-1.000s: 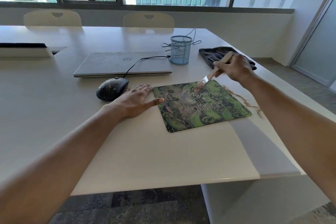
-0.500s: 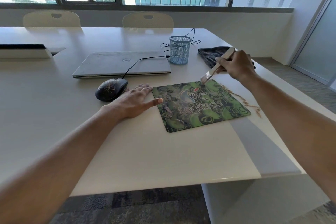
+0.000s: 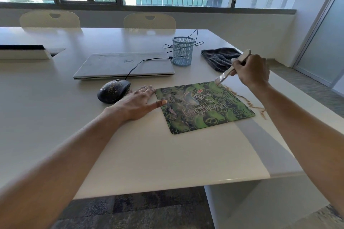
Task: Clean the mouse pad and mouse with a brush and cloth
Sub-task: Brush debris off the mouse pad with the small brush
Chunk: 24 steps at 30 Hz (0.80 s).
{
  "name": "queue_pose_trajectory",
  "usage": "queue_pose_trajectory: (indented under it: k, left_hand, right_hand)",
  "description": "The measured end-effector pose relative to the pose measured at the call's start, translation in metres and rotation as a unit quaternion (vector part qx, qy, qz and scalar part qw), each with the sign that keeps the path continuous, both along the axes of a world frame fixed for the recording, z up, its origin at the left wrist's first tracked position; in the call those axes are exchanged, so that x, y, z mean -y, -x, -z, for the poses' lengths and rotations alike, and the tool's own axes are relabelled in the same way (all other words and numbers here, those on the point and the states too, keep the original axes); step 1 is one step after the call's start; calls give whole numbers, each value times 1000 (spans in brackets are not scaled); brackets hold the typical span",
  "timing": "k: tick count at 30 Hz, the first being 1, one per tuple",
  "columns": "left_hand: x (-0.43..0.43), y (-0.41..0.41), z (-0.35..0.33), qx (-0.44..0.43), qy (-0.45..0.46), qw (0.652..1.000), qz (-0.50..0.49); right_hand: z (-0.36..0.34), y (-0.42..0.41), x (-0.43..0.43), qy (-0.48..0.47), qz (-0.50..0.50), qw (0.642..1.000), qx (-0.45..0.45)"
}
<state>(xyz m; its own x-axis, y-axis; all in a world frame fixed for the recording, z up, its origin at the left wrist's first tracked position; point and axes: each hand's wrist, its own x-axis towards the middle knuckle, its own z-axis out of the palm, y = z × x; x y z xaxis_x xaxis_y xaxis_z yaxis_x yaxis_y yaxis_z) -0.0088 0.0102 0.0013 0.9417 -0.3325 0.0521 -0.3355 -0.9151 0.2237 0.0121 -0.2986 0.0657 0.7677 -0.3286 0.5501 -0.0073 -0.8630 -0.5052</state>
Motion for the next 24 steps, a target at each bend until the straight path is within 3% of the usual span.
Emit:
queue_pose_trajectory:
  k: [6,17,24]
  left_hand:
    - [2,1,0,1,-1,1000,-5]
    - [2,5,3,44,58,997,-7]
    - [-13,8,-24,199,117,973,18]
  right_hand:
    - [16,12,-30,-84,-101,991,-15]
    - [16,29,-50,-83,-147,986,-7]
    - [14,32,-58,-95,-139,986,3]
